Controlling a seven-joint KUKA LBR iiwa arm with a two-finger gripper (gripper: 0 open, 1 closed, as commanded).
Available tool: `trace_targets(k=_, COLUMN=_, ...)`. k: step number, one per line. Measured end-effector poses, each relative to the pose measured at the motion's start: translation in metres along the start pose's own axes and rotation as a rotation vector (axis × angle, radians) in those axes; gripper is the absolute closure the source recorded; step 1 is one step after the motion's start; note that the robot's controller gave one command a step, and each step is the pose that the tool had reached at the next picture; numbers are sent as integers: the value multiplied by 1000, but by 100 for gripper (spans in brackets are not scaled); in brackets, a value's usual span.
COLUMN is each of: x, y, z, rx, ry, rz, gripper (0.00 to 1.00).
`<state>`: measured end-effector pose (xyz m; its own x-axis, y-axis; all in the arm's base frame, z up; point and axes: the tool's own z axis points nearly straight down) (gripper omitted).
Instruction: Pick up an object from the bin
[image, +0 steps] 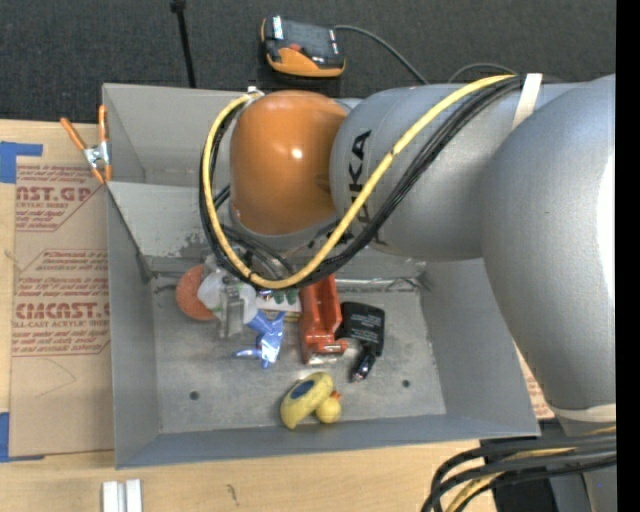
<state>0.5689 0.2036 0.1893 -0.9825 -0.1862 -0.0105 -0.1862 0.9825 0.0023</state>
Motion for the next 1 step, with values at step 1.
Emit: trace_targets(k=1, x=5, y=0, z=38, rx=1, ry=16, rz=5, gripper=100)
